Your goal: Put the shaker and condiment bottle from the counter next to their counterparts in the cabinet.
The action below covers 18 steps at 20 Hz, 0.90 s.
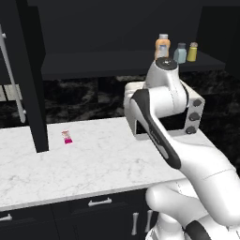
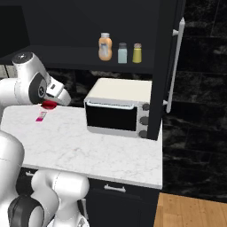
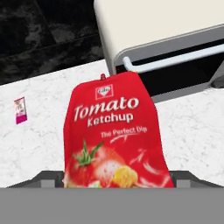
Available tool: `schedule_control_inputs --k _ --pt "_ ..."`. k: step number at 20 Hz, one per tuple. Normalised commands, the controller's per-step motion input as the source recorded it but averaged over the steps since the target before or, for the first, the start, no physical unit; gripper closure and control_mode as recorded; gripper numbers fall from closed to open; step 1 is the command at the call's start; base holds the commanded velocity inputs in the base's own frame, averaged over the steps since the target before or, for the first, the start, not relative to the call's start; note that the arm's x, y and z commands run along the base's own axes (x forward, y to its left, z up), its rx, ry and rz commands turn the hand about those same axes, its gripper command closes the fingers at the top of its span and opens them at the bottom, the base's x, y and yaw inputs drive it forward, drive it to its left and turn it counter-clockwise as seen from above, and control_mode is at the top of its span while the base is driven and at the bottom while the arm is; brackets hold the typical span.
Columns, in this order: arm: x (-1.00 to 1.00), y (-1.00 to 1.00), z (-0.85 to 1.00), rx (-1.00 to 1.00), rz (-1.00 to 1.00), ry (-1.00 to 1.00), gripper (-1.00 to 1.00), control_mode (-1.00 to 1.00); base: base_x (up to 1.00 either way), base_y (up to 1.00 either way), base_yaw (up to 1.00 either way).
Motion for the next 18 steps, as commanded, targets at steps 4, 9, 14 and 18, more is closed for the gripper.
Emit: schedule_control_inputs --k 4,9,14,18 --pt "-0.22 0.00 0.63 0.00 0.00 -0.21 1.00 -1.00 0.00 0.00 0.00" --pt "-0.05 0.00 0.38 0.00 0.08 -0.37 1.00 -1.00 0.00 0.00 0.00" --pt "0.00 0.00 0.20 0.00 0.06 -0.35 1.00 -1.00 0.00 0.00 0.00" --pt "0.00 0.00 0.31 0.00 0.02 -0.24 1.00 -1.00 0.00 0.00 0.00"
